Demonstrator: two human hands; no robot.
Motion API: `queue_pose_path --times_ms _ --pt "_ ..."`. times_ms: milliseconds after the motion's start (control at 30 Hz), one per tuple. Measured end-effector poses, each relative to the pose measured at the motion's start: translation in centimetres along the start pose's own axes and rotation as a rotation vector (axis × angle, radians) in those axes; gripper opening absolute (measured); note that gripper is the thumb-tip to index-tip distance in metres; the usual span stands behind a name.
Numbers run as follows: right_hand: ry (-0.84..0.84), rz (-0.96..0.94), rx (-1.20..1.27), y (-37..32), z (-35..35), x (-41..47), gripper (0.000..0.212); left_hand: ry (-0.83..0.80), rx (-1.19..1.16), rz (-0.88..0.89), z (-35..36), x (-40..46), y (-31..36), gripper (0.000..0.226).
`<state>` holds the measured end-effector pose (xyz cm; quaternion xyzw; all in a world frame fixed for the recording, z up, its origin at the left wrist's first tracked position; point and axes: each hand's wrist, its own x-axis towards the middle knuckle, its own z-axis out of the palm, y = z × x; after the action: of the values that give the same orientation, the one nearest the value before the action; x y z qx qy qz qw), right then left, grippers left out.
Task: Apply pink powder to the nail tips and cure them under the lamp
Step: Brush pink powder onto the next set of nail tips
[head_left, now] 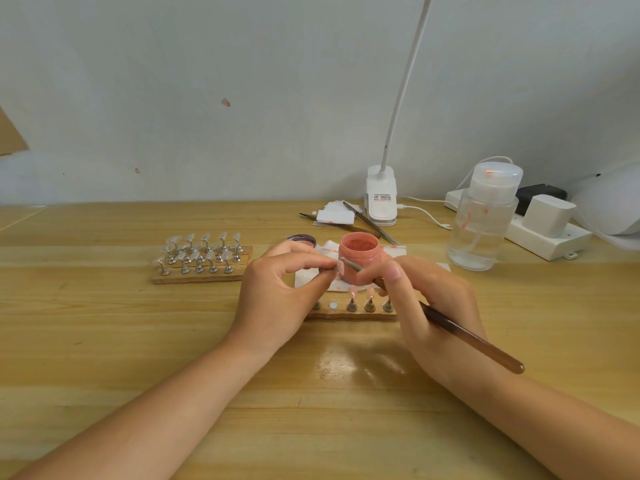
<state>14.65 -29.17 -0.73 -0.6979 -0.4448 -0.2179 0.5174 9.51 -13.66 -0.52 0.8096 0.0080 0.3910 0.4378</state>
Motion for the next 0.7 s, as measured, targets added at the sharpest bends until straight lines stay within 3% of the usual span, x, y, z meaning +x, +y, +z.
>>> queue_pose_path --times_ms 133,300,700 --pt "-0.023 0.0 0.048 0.07 -0.1 -0.14 0.049 0.012 -0.009 -0.034 0.06 -0.01 0.05 0.02" --pt "-0.013 -0.021 -0.018 -0.12 -0.04 0.06 0.038 -0.002 -0.002 -0.017 -0.03 -0.04 0.08 0.021" --pt "-0.034 0.038 0.065 -0.03 -0.19 -0.09 0.041 -0.002 0.0 -0.046 -0.07 -0.05 0.17 0.019"
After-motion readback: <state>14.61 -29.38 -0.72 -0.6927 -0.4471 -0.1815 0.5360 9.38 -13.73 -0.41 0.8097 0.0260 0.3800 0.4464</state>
